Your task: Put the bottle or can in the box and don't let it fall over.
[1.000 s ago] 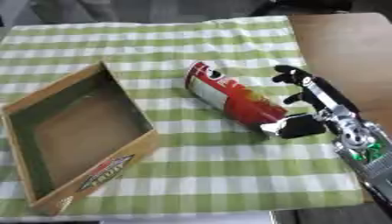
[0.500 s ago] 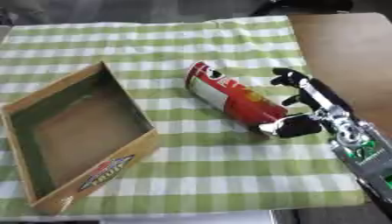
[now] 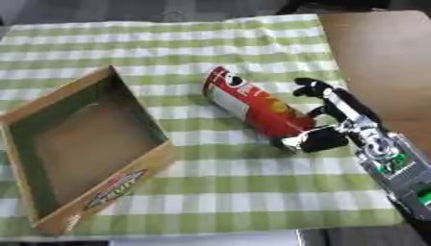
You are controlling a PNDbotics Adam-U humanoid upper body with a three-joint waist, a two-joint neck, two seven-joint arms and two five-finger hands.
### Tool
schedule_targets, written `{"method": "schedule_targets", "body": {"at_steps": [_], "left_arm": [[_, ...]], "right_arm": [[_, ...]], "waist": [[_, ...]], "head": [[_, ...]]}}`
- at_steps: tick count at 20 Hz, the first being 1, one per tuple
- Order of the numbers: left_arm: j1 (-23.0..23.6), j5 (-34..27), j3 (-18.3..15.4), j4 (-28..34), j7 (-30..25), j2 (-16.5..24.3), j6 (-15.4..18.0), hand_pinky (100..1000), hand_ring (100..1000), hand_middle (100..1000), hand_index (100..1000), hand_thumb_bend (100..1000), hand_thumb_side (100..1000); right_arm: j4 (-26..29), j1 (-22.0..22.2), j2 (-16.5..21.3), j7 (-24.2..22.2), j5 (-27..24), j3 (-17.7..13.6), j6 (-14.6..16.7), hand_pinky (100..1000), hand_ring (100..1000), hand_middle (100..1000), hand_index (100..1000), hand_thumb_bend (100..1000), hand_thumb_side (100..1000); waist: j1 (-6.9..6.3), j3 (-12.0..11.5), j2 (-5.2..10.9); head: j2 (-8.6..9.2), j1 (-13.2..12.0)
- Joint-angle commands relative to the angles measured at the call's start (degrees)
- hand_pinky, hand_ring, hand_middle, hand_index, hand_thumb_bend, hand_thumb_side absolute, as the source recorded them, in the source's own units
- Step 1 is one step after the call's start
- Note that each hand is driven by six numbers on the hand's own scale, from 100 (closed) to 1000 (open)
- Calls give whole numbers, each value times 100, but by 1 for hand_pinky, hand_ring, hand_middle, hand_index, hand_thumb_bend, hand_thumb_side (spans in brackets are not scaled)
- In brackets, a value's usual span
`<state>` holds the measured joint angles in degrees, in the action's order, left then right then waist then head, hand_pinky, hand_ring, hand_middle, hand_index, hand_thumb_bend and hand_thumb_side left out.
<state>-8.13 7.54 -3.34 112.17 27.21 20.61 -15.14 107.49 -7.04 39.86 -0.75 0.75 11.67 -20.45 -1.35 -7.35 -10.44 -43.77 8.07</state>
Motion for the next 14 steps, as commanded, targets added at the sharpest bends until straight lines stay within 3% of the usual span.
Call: {"method": "schedule_targets", "body": {"at_steps": [1, 14], "left_arm": [[-66, -3, -13, 107, -13, 120, -2, 537, 572, 616, 718, 100, 709], [-65, -7, -10, 103, -25, 110, 1, 539, 572, 617, 718, 100, 709]], "right_arm": [[-8, -35, 58, -20, -1, -6, 18, 717, 956, 806, 950, 699, 101], [-225, 23, -76, 24, -69, 79, 51, 712, 955, 806, 948, 689, 100]], "waist": [[13, -1, -24], [3, 6, -30]], "head": [[25, 16], [62, 38]]}}
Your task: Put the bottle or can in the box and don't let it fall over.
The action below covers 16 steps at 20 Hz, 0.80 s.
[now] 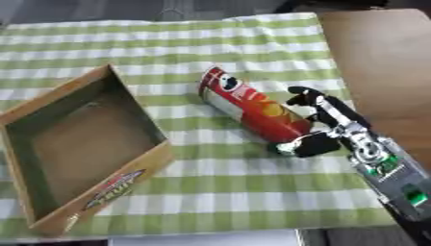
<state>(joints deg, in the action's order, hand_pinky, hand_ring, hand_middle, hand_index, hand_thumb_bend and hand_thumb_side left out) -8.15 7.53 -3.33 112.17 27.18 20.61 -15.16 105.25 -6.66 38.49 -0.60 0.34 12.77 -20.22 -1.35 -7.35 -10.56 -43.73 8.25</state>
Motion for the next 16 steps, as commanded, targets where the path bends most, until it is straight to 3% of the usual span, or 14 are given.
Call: {"method": "schedule_targets", "body": {"at_steps": [1, 16], "left_arm": [[-63, -4, -13, 103, -22, 111, 3, 539, 572, 617, 718, 100, 709], [-73, -6, -11, 104, -34, 107, 2, 540, 572, 617, 718, 100, 708]], "right_arm": [[-21, 2, 46, 16, -36, -33, 33, 712, 956, 808, 949, 690, 100], [-231, -16, -58, 35, -161, 60, 126, 699, 941, 800, 945, 685, 100]], "waist": [[1, 6, -18], [-17, 10, -34]], "head": [[63, 20], [91, 39]]}}
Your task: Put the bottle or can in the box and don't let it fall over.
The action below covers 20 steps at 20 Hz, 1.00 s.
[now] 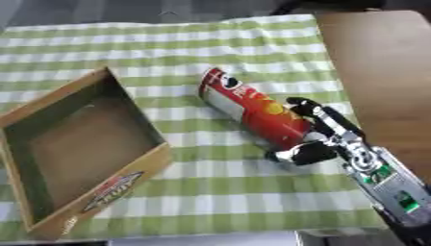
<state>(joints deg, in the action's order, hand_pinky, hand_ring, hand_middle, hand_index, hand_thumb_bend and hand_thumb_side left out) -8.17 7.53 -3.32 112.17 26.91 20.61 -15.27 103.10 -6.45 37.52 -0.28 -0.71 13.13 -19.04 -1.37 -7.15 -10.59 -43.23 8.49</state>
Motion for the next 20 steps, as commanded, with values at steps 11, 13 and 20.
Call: {"method": "schedule_targets", "body": {"at_steps": [11, 13, 20], "left_arm": [[-81, 1, -12, 105, -9, 109, 15, 541, 572, 618, 717, 100, 708], [-84, 1, -10, 104, -10, 107, 15, 541, 572, 618, 717, 100, 708], [-85, 2, -9, 103, -14, 108, 15, 541, 571, 618, 717, 100, 707]], "right_arm": [[-26, -205, 24, 10, -69, 93, -28, 694, 936, 797, 943, 684, 100], [-40, -211, 14, 10, -75, 101, -38, 689, 925, 792, 941, 681, 100], [-82, -233, 12, 52, -103, 112, -112, 604, 830, 738, 915, 640, 100]], "waist": [[6, -38, -40], [11, -40, -41], [11, -41, -45]], "head": [[48, 13], [52, 10], [45, 3]]}}
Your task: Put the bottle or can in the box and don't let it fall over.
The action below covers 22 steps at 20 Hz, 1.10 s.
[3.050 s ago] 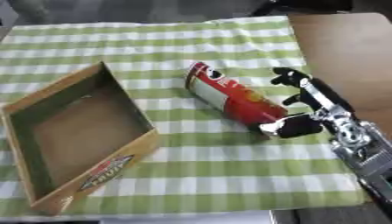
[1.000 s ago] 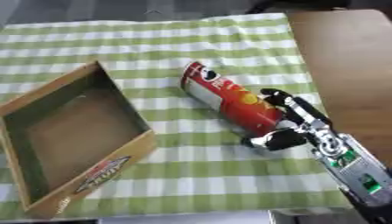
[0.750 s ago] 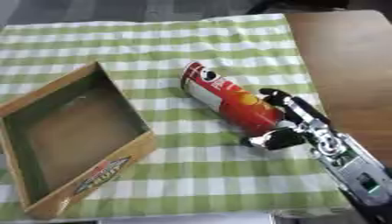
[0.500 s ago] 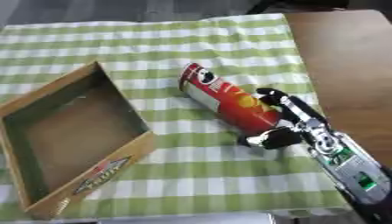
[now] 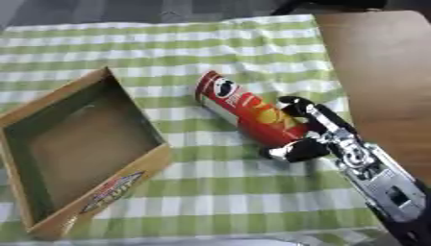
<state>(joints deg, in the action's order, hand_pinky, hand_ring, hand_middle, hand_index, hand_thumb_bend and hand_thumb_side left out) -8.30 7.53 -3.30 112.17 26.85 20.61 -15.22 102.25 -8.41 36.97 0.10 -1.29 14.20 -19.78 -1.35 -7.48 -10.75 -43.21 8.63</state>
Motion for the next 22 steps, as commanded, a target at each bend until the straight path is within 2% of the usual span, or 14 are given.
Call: {"method": "schedule_targets", "body": {"at_steps": [1, 4, 7, 9, 10, 11, 12, 19, 22], "left_arm": [[-71, 3, -11, 102, -10, 108, 10, 541, 571, 618, 717, 100, 707], [-73, 8, -15, 104, -11, 111, 11, 542, 571, 618, 716, 100, 706], [-76, 15, -17, 105, -13, 112, 11, 542, 571, 618, 716, 100, 706], [-72, 18, -18, 104, -16, 111, 11, 542, 571, 618, 716, 100, 706], [-70, 19, -19, 104, -16, 111, 11, 542, 571, 617, 716, 100, 706], [-68, 21, -20, 104, -17, 111, 12, 542, 571, 617, 716, 100, 706], [-67, 22, -20, 104, -18, 111, 12, 542, 571, 617, 716, 100, 706], [-67, 31, -24, 105, -26, 113, 11, 543, 571, 617, 715, 100, 706], [-70, 33, -23, 105, -29, 112, 11, 543, 571, 617, 715, 100, 705]], "right_arm": [[2, -38, 69, 20, -41, 4, -50, 600, 828, 736, 913, 636, 100], [-2, -40, 82, 54, -10, -15, -83, 558, 799, 705, 890, 620, 100], [-9, -50, 98, 74, 61, -18, -158, 483, 764, 678, 870, 563, 100], [-8, -57, 102, 55, 115, -12, -189, 449, 749, 666, 861, 408, 100], [-9, -58, 104, 44, 141, -12, -199, 428, 737, 658, 855, 257, 100], [-13, -58, 107, 34, 173, -13, -206, 396, 725, 654, 852, 151, 100], [-19, -58, 111, 30, 209, -16, -213, 369, 718, 652, 852, 100, 100], [-72, -60, 129, 35, 641, -11, -272, 443, 794, 703, 886, 100, 100], [-76, -44, 121, -94, 757, -18, -268, 351, 779, 709, 890, 100, 100]], "waist": [[9, -7, -28], [10, -6, -23], [13, -10, -15], [15, -12, -10], [16, -12, -9], [17, -12, -9], [17, -13, -9], [14, -12, -13], [14, -7, -13]], "head": [[38, -11], [34, -18], [47, -20], [53, -17], [60, -13], [65, -11], [65, -11], [64, -11], [67, -10]]}}
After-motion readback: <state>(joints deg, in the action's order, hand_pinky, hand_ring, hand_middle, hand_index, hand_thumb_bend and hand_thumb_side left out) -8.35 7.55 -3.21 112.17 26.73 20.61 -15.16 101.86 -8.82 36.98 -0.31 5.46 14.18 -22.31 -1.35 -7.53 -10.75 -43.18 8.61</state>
